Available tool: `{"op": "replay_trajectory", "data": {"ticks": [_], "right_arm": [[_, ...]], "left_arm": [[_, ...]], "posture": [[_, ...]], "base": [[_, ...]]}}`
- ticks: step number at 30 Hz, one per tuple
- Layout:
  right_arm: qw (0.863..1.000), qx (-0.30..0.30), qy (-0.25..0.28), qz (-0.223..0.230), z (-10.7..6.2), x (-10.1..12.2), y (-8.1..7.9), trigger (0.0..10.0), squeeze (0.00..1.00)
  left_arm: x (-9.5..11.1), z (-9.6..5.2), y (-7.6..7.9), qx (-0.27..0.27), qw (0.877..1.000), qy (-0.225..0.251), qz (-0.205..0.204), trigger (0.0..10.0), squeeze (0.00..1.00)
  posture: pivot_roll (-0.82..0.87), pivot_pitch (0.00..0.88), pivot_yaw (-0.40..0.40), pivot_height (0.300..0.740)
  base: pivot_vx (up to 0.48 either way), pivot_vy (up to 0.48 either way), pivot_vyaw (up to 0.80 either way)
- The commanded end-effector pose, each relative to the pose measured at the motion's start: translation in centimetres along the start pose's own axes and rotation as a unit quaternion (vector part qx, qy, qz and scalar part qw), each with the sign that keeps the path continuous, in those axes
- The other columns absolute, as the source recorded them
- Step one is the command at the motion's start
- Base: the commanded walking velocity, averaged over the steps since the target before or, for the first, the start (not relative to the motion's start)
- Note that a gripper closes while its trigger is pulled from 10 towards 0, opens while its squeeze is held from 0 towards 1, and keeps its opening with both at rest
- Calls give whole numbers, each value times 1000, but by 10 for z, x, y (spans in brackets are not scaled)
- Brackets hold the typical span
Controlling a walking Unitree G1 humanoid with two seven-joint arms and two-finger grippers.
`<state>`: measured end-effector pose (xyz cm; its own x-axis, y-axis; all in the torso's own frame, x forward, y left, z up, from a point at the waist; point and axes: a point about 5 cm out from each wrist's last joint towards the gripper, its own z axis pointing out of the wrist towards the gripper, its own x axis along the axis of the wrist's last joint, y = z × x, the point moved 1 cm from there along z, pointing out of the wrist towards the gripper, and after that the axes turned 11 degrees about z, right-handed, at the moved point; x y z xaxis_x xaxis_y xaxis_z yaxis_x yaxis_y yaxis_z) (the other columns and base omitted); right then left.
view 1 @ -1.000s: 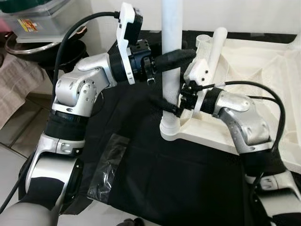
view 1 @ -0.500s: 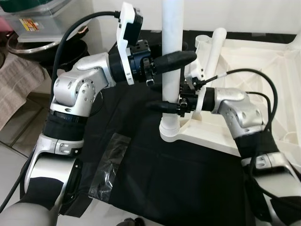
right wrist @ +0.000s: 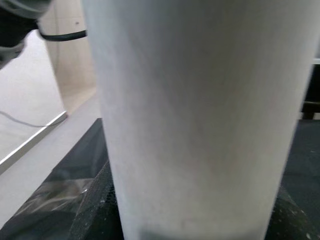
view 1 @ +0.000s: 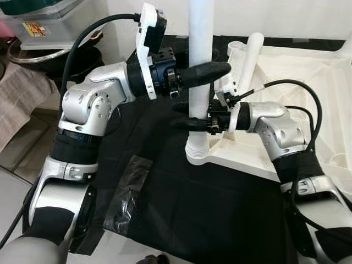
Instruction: Building children table
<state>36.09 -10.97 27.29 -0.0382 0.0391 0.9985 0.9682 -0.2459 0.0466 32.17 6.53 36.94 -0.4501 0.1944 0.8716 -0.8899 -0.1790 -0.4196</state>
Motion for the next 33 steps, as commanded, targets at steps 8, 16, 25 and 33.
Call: {"op": "replay_trajectory", "data": {"ticks": [8,16,25,33], "right_arm": [[834,-545,16,87,-10,-83,-32,0,0],[881,-466,-6,83,21,-91,-50,0,0],[878,-470,31,84,19,-70,-48,10000,1000],[918,-380,86,71,6,-38,-38,10000,1000]], "left_arm": [[5,2,0,2,1000,9,-1,10000,0],[-1,1,3,-5,1000,-1,-6,10000,0],[-6,-15,8,7,1000,-6,-14,10000,0],[-4,-59,29,-17,998,-15,-57,10000,0]], "posture": [[60,191,82,740],[40,157,85,740],[34,147,94,740],[49,158,82,740]], "base": [[0,0,0],[0,0,0],[0,0,0],[0,0,0]]}}
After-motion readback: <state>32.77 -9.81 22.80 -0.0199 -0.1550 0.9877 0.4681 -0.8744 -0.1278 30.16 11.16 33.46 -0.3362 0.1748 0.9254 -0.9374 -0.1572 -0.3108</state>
